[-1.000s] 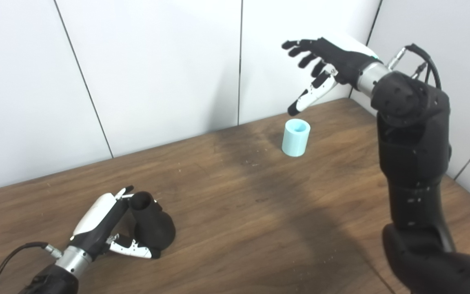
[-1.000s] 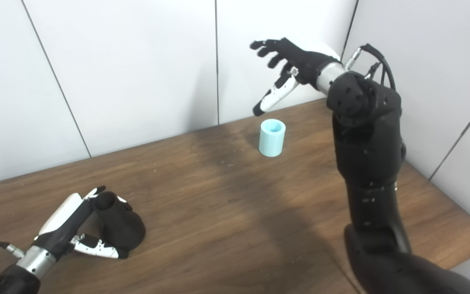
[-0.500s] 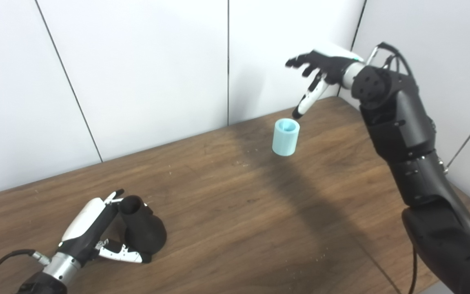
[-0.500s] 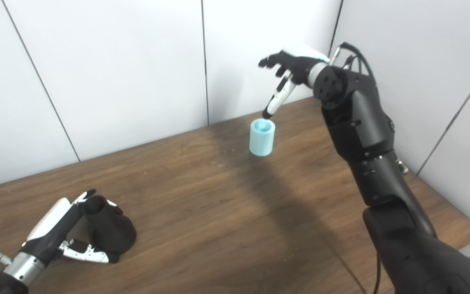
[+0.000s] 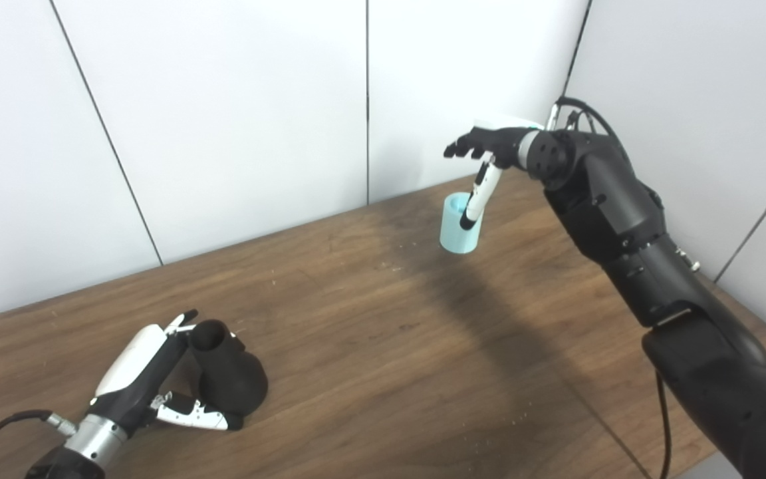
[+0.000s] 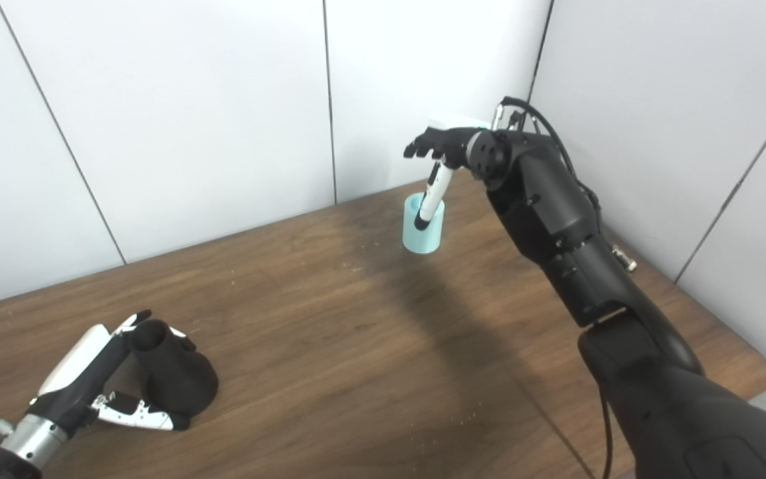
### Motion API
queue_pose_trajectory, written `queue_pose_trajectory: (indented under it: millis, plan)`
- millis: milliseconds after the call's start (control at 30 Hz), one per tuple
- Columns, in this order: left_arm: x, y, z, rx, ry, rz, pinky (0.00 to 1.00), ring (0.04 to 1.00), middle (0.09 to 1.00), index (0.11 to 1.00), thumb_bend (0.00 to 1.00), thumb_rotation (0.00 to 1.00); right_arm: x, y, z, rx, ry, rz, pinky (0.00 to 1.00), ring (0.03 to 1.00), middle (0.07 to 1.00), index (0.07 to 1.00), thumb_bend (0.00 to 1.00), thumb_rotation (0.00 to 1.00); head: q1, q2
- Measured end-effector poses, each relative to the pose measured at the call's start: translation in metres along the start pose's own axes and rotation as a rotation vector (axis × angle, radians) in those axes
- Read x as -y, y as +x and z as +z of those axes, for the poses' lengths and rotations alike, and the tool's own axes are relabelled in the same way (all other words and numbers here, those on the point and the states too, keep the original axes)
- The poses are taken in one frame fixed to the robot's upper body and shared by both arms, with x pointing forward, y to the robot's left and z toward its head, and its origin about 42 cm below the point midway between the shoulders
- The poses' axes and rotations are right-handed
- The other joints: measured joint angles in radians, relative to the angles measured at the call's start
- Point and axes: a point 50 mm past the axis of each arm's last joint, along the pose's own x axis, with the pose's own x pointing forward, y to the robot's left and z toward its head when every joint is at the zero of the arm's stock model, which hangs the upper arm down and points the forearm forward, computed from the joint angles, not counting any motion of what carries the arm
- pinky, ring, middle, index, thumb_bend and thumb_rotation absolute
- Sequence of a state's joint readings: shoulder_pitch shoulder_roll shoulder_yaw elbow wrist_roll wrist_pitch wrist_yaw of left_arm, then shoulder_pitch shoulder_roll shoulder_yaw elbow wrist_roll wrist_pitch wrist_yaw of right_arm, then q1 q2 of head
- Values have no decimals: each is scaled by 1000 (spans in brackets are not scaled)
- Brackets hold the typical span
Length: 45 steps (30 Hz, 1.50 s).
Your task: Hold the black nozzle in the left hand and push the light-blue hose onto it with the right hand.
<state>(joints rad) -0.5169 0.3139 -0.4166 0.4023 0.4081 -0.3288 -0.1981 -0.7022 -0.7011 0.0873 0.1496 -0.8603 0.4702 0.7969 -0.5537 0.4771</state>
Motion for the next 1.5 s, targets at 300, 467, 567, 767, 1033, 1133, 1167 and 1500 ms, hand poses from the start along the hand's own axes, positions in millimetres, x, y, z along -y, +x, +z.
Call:
queue_pose_trajectory:
  millis: [300, 467, 567, 767, 1033, 1133, 1167, 1500]
  plan:
    - [0, 0, 0, 0, -2, 0, 1000, 617, 486, 487, 526, 0, -11, 9, 8, -36, -92, 20, 760, 908, 910, 868, 931, 103, -2, 5]
    - [0, 0, 0, 1, -2, 0, 1000, 618, 486, 486, 526, 0, -16, 14, 5, -58, -108, 30, 758, 913, 913, 867, 933, 104, 5, 9]
    - [0, -1, 0, 0, -3, 1, 1000, 618, 486, 486, 526, 0, -19, 17, 5, -65, -118, 29, 757, 906, 913, 867, 932, 95, 9, 14]
    - [0, -2, 0, -1, -8, 3, 1000, 618, 488, 486, 526, 0, -24, 23, 4, -77, -133, 31, 752, 894, 912, 859, 926, 83, 12, 15]
    - [0, -3, -1, -3, -9, 5, 1000, 619, 488, 486, 526, 0, -21, 28, 8, -58, -132, 4, 687, 825, 867, 838, 918, 55, 15, 20]
    - [0, -3, -1, -3, -9, 5, 1000, 619, 488, 485, 526, 0, -24, 30, 8, -43, -132, 1, 673, 802, 854, 826, 896, 38, 29, 18]
    - [0, -3, 0, -2, -9, 5, 1000, 619, 488, 485, 526, 0, -24, 31, 8, -39, -129, 0, 664, 792, 848, 822, 886, 30, 32, 20]
    - [1, -7, 0, -8, -13, 12, 1000, 620, 493, 482, 525, 0, -35, 45, 6, -38, -80, -14, 619, 754, 822, 809, 863, 8, 40, 20]
